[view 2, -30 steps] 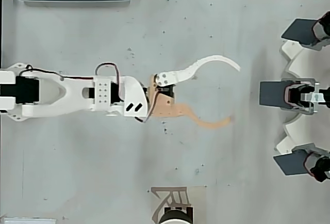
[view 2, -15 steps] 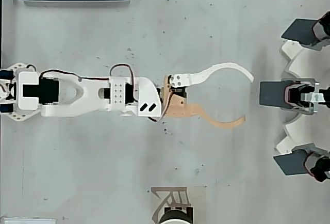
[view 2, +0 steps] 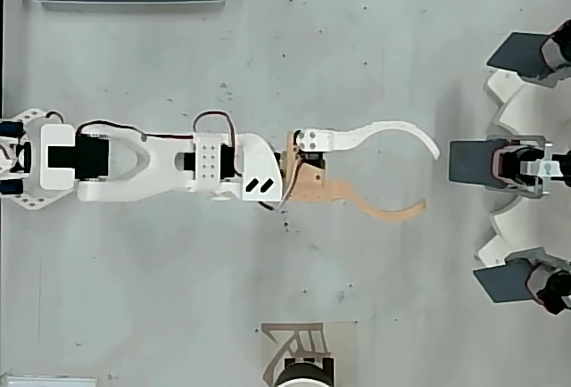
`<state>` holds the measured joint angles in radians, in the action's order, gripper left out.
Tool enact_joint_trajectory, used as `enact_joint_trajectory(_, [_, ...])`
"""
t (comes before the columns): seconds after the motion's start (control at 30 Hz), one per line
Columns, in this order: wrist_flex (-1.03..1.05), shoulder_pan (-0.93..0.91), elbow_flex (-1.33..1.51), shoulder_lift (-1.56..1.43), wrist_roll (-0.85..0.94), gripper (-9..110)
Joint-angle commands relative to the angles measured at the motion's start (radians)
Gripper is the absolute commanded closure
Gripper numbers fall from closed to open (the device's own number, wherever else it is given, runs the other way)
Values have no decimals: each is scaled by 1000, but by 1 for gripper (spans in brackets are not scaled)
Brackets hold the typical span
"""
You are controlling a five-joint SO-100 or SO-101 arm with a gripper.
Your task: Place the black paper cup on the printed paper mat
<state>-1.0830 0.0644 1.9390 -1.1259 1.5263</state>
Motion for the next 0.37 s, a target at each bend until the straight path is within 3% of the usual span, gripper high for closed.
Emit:
enact_joint_trajectory(0.0, [-6,8,-40,-20,-2,91])
enact_joint_trajectory(0.33, [-15,11,-37,-20,-6,90])
